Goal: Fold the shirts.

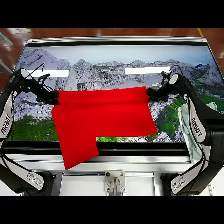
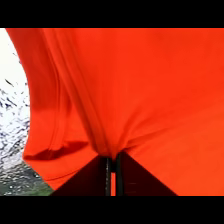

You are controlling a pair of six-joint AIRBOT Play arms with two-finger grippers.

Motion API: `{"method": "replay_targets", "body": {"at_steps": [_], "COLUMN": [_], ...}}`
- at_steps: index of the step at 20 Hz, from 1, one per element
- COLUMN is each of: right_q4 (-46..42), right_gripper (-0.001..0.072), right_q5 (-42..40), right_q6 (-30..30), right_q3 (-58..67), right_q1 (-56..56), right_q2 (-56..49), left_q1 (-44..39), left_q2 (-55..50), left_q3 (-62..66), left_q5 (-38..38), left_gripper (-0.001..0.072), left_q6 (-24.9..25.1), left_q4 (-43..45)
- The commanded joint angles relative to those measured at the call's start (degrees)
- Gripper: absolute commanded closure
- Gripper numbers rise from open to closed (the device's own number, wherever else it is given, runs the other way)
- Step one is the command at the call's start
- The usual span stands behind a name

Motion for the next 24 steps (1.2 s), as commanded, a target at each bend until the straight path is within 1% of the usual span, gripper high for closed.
{"method": "replay_targets", "body": {"at_steps": [1, 3, 4, 5, 6, 7, 8, 9, 11, 12, 13, 14, 16, 18, 19, 21, 22, 24], "right_q4": [0.1, 0.1, 0.2, 0.7, 1.7, 2.1, 1.3, -0.5, -3.6, -4.6, -5.1, -5.4, -5.6, -5.5, -5.2, -3.7, -3.4, -2.8], "right_gripper": [0.0653, 0.0653, 0.0578, 0.0335, 0.0206, 0.0206, 0.0206, 0.0206, 0.0206, 0.0206, 0.0206, 0.0206, 0.0206, 0.0206, 0.0206, 0.0206, 0.0206, 0.0206], "right_q5": [3.3, 4.3, 4.3, 4.1, 4.3, 6.1, 9.1, 12.0, 18.8, 22.0, 25.4, 27.9, 30.1, 29.2, 28.6, 28.0, 28.1, 27.1], "right_q6": [1.8, 1.9, 1.3, 1.1, -0.7, -3.3, -6.3, -7.4, -7.5, -8.0, -9.0, -10.2, -12.3, -12.7, -12.8, -12.8, -12.8, -12.8], "right_q3": [0.0, 0.0, 0.0, 0.0, 0.4, 1.3, 2.5, 3.4, 3.8, 3.8, 3.5, 2.7, -0.4, -3.8, -5.2, -7.0, -7.4, -8.2], "right_q1": [0.0, 0.0, 0.0, 0.0, -0.3, -0.8, -1.5, -2.7, -6.5, -8.8, -11.4, -14.1, -19.3, -23.7, -25.4, -27.5, -27.8, -27.7], "right_q2": [-0.3, -0.9, -0.9, -0.8, -0.4, 0.3, 1.6, 3.2, 7.8, 9.8, 11.8, 13.8, 17.9, 21.6, 22.8, 23.9, 23.9, 23.9], "left_q1": [0.0, 0.0, 0.0, 0.0, 0.2, 0.5, 1.4, 2.4, 4.9, 6.3, 7.8, 9.2, 11.8, 14.2, 15.3, 16.7, 16.9, 16.9], "left_q2": [0.0, 0.0, 0.0, 0.1, 0.4, 1.0, 2.0, 3.4, 7.0, 9.4, 12.9, 17.1, 26.8, 35.3, 38.4, 41.2, 41.2, 40.7], "left_q3": [0.0, 0.0, 0.0, 0.0, 0.2, 0.6, 1.2, 1.6, 0.9, -0.7, -4.7, -10.6, -27.5, -44.5, -51.5, -60.7, -63.2, -66.3], "left_q5": [-0.7, -0.7, -0.7, -1.3, -2.3, -3.4, -5.6, -8.4, -14.0, -15.9, -16.0, -14.4, -8.5, -3.1, -1.2, 1.3, 2.3, 4.7], "left_gripper": [0.0670, 0.0669, 0.0609, 0.0305, 0.0112, 0.0060, 0.0044, 0.0046, 0.0046, 0.0048, 0.0048, 0.0049, 0.0059, 0.0094, 0.0111, 0.0111, 0.0111, 0.0111], "left_q6": [-0.5, -0.9, -1.8, -2.7, -3.5, -4.4, -4.6, -4.6, -4.6, -4.5, -4.1, -3.4, -2.8, -2.1, -0.7, 2.0, 3.0, 3.2], "left_q4": [0.0, 0.0, -0.1, -0.1, -0.1, 0.0, -0.1, -0.2, -0.6, -2.6, -5.5, -7.2, -8.1, -8.2, -8.9, -11.3, -12.2, -13.0]}}
